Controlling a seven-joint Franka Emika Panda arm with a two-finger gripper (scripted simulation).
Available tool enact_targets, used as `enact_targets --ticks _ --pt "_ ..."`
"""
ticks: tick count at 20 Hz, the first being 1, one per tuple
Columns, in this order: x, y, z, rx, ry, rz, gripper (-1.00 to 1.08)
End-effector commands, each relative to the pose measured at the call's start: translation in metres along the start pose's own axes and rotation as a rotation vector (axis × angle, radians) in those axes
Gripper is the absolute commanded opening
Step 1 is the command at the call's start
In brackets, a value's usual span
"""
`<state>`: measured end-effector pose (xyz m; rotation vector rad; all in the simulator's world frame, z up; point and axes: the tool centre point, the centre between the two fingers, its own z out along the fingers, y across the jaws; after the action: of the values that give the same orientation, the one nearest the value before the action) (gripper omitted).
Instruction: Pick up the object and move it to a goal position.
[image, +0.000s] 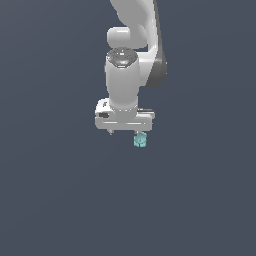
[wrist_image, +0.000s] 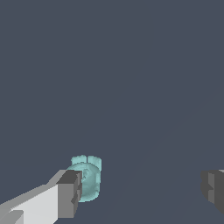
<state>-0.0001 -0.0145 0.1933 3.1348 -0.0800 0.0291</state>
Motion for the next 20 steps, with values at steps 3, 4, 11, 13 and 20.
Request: enact_targets --ticks 3,4,11,13,20 --pt "-0.001 0.0 0.001 0.002 -0.004 -0.001 1.0" --pt "-0.002 -0.001 0.003 0.005 -0.008 -0.002 1.0" --pt "-0.008 -0.001 0.009 0.023 -0.036 -0.011 1.0" --pt "-0.008 -0.001 0.009 0.023 -0.035 -0.011 1.0" --pt "-0.017 -0.013 0.024 0.019 -0.033 -0.002 1.0"
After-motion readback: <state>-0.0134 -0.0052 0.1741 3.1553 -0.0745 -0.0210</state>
